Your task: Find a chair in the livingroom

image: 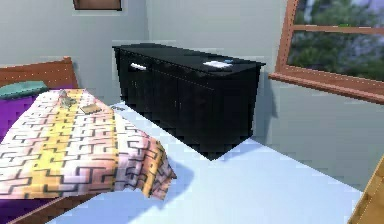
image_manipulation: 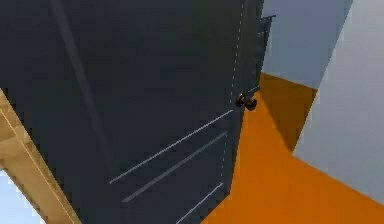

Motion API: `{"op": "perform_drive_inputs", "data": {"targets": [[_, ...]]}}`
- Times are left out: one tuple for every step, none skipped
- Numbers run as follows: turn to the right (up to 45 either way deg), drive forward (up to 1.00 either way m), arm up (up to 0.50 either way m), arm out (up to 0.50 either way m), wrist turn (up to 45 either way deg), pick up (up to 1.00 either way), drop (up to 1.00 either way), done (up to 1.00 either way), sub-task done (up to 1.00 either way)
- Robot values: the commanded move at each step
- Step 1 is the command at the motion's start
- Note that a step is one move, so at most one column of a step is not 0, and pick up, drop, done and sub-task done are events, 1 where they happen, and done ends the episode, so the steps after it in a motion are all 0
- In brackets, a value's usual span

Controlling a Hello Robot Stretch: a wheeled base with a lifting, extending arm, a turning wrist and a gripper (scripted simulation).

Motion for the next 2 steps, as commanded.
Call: {"op": "perform_drive_inputs", "data": {"targets": [[0.0, 0.2, 0.0, 0.0, 0.0, 0.0, 0.0, 0.0, 0.0], [-45.0, 0.0, 0.0, 0.0, 0.0, 0.0, 0.0, 0.0, 0.0]]}}
